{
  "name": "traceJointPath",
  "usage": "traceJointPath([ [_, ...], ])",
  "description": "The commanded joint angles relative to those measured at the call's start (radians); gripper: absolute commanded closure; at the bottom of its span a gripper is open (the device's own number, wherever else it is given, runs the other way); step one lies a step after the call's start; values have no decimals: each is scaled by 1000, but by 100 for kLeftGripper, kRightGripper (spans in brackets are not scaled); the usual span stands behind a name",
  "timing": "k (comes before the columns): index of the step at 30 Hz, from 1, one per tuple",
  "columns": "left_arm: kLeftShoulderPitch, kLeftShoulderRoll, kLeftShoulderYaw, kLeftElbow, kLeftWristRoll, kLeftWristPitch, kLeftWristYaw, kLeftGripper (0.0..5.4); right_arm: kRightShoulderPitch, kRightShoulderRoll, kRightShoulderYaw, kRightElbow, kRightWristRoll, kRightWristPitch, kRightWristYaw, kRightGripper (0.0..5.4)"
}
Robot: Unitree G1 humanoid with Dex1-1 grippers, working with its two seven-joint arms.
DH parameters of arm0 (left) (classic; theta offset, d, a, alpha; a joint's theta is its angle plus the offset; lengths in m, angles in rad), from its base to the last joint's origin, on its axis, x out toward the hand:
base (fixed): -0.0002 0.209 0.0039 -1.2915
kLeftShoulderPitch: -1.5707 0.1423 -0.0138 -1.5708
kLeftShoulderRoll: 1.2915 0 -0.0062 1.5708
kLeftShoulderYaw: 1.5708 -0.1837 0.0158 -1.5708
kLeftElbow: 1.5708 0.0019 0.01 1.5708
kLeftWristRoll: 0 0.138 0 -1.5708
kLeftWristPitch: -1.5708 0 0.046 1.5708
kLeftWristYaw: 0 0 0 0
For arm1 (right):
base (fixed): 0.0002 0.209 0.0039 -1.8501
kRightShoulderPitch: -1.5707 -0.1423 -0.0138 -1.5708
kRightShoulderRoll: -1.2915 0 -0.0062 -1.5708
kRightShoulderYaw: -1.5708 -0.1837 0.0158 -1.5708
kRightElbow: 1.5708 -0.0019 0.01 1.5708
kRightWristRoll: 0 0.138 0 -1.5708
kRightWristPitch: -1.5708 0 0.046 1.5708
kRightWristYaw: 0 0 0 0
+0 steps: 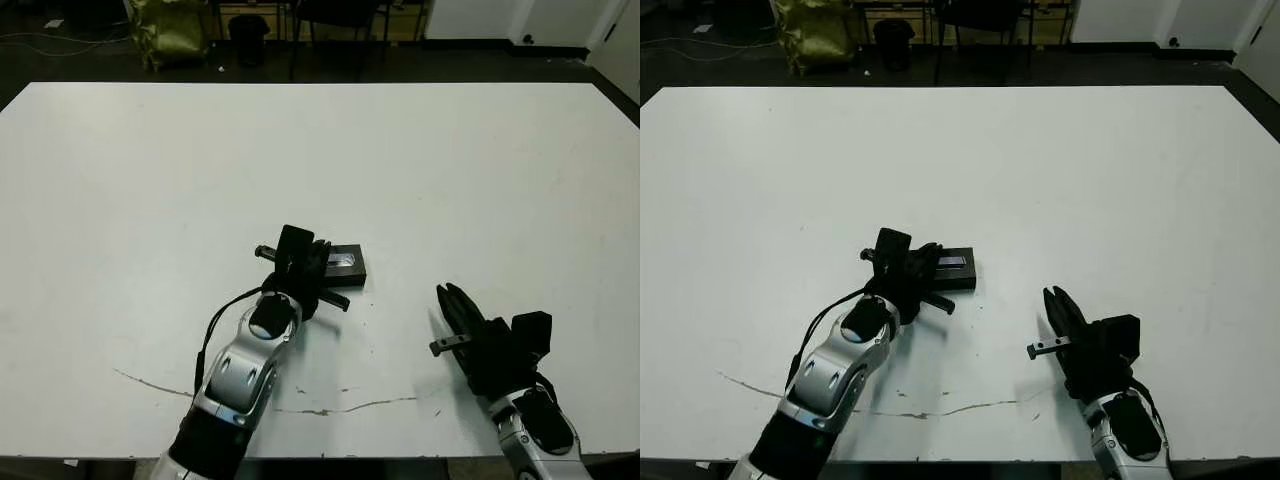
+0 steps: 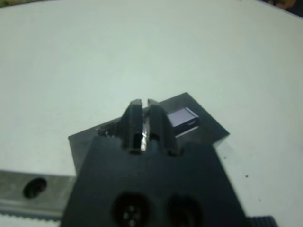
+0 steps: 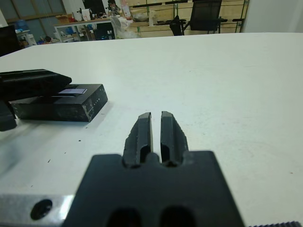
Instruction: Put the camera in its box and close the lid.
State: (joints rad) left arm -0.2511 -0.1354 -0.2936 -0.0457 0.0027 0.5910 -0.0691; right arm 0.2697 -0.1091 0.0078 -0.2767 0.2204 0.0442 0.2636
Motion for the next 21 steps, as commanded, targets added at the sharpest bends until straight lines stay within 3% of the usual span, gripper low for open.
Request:
traceJointPath([
  [1,21,36,13,2,-1,157,-16,538,11,-4,-4,9,4,11,2,540],
  [7,38,49,32,-26,-24,236,-47,538,12,-4,3,19,-3,3,9,540],
  [13,92,68,53,-106,-28,152,-56,538,13,0,0,43,-1,-24,16,540],
  [15,127,81,80,-161,-38,36,-67,538,13,4,-3,46,0,-33,13,540],
  [18,171,116,129,-204,-32,-270,-80,538,10,8,-11,32,2,-23,0,540],
  [21,174,157,193,-212,-44,-481,-96,538,-3,9,-21,10,1,-3,-19,540],
])
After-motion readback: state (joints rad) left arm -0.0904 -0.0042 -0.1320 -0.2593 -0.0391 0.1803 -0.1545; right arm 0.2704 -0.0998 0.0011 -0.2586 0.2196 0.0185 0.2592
